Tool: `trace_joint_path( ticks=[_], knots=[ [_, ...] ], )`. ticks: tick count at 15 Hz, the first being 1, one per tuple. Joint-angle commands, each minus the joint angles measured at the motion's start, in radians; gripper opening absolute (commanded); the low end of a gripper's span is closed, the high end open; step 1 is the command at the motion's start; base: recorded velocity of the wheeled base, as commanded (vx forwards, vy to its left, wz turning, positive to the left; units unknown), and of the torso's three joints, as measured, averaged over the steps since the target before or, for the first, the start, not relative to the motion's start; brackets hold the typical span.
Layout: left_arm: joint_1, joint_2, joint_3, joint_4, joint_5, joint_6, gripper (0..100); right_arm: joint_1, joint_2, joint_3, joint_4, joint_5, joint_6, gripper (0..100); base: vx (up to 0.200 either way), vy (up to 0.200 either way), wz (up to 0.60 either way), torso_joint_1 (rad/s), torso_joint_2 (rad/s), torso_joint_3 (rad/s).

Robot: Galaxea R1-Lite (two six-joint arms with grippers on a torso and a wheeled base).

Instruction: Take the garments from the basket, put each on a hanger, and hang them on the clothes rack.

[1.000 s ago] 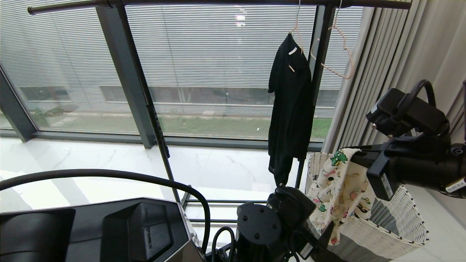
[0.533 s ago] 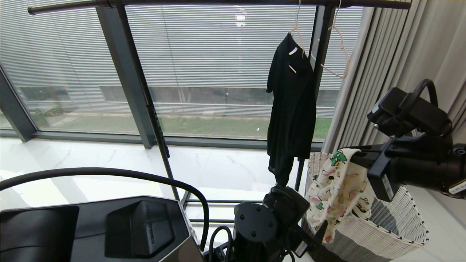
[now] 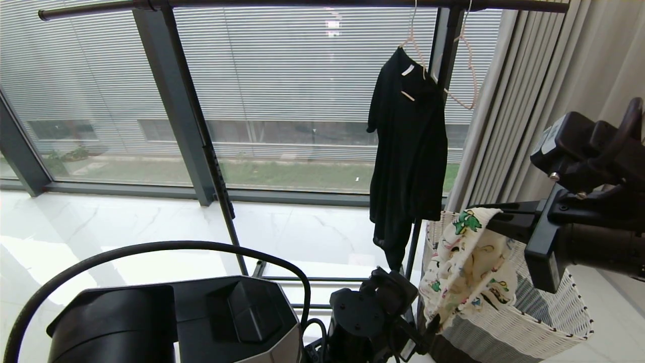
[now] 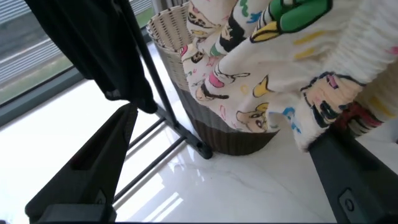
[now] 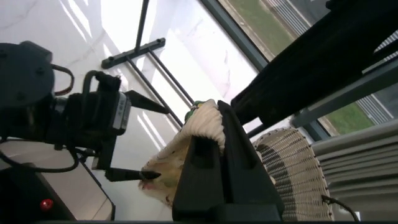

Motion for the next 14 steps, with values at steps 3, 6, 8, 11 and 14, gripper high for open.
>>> trace_joint_path(
  ticks=[3, 6, 8, 11, 14],
  knots=[
    [0.012, 0.019, 0.010, 0.000, 0.000, -0.003, 0, 0.005, -0.031, 0.008, 0.002, 0.008, -0.012, 0, 0.000, 0.000, 0.00, 0.000, 0.00, 0.000],
    [0.013, -0.008, 0.088, -0.021, 0.000, -0.005, 0, -0.010, -0.031, 0.014, 0.002, 0.007, -0.009, 0, 0.000, 0.000, 0.00, 0.000, 0.00, 0.000],
    [0.013, -0.074, 0.235, -0.095, -0.056, -0.003, 0, -0.036, -0.028, 0.016, 0.002, 0.010, -0.009, 0, 0.000, 0.000, 0.00, 0.000, 0.00, 0.000],
    [0.050, -0.229, 0.465, -0.115, -0.073, -0.005, 0, -0.038, -0.016, 0.037, 0.004, 0.019, -0.011, 0, 0.000, 0.000, 0.00, 0.000, 0.00, 0.000],
    [0.110, -0.461, 0.620, -0.101, -0.073, 0.006, 0, 0.002, 0.016, 0.096, -0.002, 0.053, -0.015, 0, 0.000, 0.000, 0.00, 0.000, 0.00, 0.000]
  ],
)
